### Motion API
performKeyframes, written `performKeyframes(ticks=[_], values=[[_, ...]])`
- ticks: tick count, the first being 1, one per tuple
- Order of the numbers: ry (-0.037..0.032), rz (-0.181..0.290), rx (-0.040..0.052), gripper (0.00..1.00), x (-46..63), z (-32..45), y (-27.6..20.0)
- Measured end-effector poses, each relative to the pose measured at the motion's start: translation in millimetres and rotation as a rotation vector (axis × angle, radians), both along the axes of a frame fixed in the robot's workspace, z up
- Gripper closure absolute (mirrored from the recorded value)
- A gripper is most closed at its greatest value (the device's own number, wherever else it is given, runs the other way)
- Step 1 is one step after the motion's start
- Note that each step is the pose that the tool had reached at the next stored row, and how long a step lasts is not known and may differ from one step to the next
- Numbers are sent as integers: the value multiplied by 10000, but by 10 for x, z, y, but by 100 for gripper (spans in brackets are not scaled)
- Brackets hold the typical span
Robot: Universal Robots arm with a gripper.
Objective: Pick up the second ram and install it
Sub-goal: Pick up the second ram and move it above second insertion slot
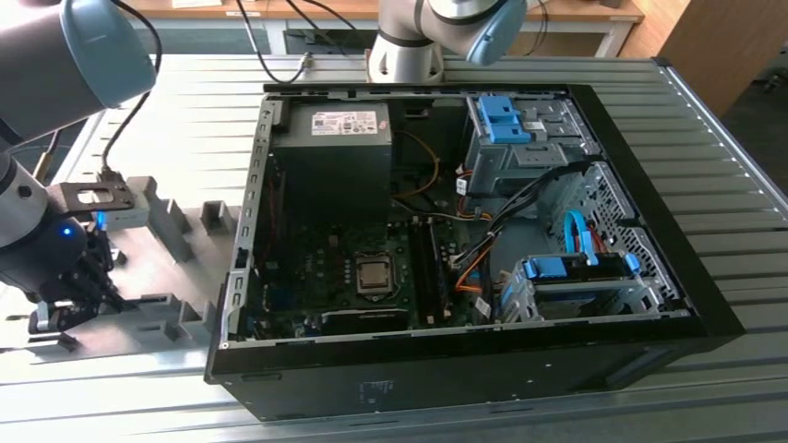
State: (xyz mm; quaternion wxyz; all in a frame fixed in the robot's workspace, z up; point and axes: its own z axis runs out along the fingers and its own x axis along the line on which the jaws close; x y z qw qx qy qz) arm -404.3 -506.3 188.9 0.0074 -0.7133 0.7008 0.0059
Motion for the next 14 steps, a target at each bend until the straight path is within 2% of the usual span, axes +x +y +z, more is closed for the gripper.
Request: performKeyframes(ticks=[5,14], values=[[-4,-1,3,86,0,6,1],[-2,-1,6,86,0,86,0]])
